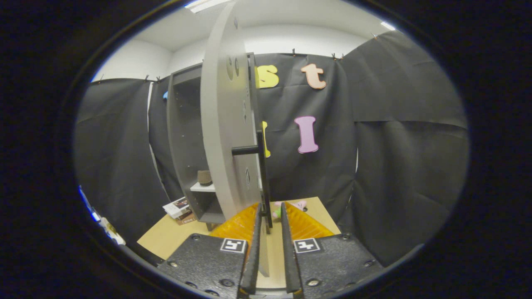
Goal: Open the shoe cabinet door, grab the shoes and put them into the shoe cabinet, then close the shoe cabinet door.
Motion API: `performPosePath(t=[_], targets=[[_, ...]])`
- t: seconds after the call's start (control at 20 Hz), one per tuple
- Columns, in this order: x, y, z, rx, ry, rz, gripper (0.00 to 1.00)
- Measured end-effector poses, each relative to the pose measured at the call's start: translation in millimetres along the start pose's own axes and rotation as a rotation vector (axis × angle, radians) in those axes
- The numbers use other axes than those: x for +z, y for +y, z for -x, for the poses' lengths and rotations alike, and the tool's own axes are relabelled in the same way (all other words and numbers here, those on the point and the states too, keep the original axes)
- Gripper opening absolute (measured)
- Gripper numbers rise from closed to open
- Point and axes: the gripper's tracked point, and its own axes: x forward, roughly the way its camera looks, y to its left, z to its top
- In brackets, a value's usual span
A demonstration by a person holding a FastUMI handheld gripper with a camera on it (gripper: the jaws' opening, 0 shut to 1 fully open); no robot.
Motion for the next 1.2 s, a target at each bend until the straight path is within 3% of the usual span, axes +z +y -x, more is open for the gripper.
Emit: performPosePath(t=[0.1,0.3,0.45,0.65,0.9,1.2], targets=[[-5.6,4.8,21.7,-0.007,-0.017,0.013,0.45],[-25.8,22.1,54.0,-0.072,-0.035,0.064,0.94],[-57.6,51.8,64.0,-0.094,0.005,0.097,1.0],[-112.7,108.6,57.5,-0.042,0.085,0.062,1.0],[-171.3,175.9,18.0,0.06,0.143,0.037,1.0],[-260.9,215.5,-31.1,0.148,0.287,0.015,1.0]])
